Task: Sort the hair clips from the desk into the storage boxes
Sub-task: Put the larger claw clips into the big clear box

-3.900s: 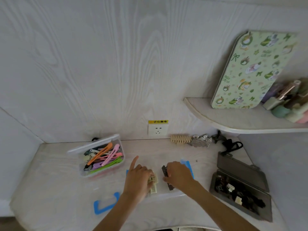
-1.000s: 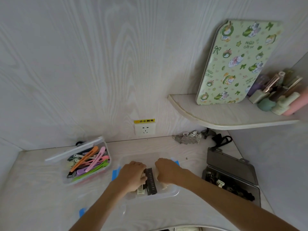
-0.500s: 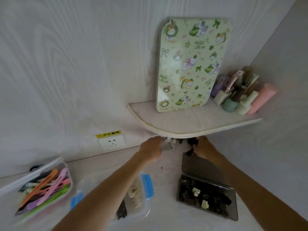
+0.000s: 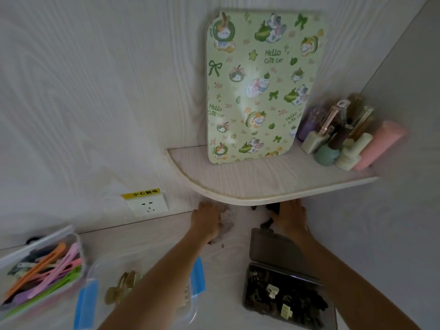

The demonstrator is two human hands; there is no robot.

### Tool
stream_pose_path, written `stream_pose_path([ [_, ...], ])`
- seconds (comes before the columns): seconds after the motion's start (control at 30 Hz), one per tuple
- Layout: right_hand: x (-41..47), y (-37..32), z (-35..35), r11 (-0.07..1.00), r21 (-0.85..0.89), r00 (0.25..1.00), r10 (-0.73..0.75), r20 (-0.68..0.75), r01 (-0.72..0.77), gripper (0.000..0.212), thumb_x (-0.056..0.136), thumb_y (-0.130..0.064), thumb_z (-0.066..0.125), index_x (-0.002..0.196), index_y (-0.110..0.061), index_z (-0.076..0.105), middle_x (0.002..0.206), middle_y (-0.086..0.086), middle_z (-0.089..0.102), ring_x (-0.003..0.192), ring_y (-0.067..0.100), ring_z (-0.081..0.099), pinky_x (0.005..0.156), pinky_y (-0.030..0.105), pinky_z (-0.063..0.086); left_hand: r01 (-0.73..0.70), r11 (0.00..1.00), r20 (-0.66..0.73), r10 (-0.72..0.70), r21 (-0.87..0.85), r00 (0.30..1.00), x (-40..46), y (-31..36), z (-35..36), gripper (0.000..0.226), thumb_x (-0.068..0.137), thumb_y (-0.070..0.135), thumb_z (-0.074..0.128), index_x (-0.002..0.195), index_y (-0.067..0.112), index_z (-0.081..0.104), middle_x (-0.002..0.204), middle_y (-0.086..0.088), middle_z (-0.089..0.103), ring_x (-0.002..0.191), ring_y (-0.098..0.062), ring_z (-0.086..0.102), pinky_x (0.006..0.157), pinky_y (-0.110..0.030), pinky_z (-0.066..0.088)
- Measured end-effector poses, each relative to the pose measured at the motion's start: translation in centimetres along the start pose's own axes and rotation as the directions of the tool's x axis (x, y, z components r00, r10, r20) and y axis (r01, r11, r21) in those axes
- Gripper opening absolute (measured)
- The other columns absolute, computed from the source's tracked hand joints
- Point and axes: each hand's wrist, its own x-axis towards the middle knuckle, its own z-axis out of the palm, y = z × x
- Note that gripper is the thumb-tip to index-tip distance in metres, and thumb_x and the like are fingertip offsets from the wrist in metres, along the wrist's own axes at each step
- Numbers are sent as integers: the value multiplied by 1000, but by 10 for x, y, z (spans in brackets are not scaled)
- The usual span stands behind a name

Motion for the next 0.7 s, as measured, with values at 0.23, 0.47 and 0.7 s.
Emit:
stream_pose_path([
  [0.23,-16,5,-24,950,306,968,133,-215,-62,51,87,-36,60,122,-1,49,122,19,56,114,34,51,96,42,44,72,995,133,-82,75,988,-7,-10,0,63,77,53,67,122,13,49,120,-2,55,115,-21,53,91,-30,42],
  [0.47,-63,-25,-36,798,601,974,93,-206,51,33,84,-31,65,104,-8,52,101,5,56,95,15,52,80,26,41,35,996,105,-26,-85,994,-15,-18,-1,45,77,42,71,109,15,55,115,-4,60,107,-22,56,85,-30,42],
  [0.7,-88,-63,-55,656,755,998,40,-41,5,42,88,-32,61,121,-10,48,105,-4,52,100,12,51,84,25,38,2,950,-71,-25,-312,997,-37,-38,-44,40,76,53,67,97,21,55,108,1,62,102,-18,56,76,-28,41],
])
